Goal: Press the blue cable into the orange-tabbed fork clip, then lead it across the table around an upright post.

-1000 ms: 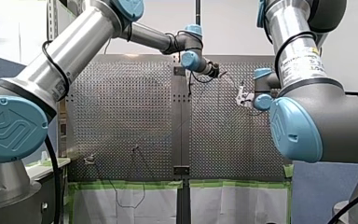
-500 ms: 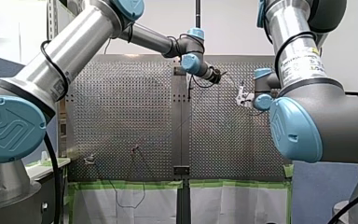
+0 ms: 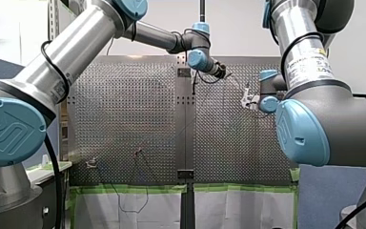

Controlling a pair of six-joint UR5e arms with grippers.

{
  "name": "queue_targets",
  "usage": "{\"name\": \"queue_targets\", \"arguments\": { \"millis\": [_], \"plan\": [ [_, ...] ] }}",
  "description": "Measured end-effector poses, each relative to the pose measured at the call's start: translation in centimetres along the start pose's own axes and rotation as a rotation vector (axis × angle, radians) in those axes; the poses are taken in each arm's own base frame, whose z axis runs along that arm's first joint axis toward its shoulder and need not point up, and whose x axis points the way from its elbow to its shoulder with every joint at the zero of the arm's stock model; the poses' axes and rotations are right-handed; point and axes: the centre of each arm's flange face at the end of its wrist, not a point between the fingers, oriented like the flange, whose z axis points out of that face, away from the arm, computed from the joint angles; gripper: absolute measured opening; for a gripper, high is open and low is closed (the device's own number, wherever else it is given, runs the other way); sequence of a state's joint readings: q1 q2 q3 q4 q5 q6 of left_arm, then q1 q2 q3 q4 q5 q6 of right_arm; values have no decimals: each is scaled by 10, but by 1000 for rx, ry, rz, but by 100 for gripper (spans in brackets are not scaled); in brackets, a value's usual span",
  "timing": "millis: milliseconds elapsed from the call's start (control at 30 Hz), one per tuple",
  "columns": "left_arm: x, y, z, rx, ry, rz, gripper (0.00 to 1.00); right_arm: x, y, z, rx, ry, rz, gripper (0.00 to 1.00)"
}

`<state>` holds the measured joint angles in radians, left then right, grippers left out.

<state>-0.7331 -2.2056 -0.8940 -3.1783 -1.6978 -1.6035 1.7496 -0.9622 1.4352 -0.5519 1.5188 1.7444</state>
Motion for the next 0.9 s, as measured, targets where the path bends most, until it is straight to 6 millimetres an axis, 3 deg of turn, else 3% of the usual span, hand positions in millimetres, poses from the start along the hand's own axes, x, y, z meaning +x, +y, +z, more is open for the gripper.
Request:
{"name": "queue_targets", "arguments": {
  "millis": [900],
  "plan": [
    [0, -2, -6, -44, 34, -13, 99, 0, 0, 0, 0, -1, 0, 0]
  ]
}}
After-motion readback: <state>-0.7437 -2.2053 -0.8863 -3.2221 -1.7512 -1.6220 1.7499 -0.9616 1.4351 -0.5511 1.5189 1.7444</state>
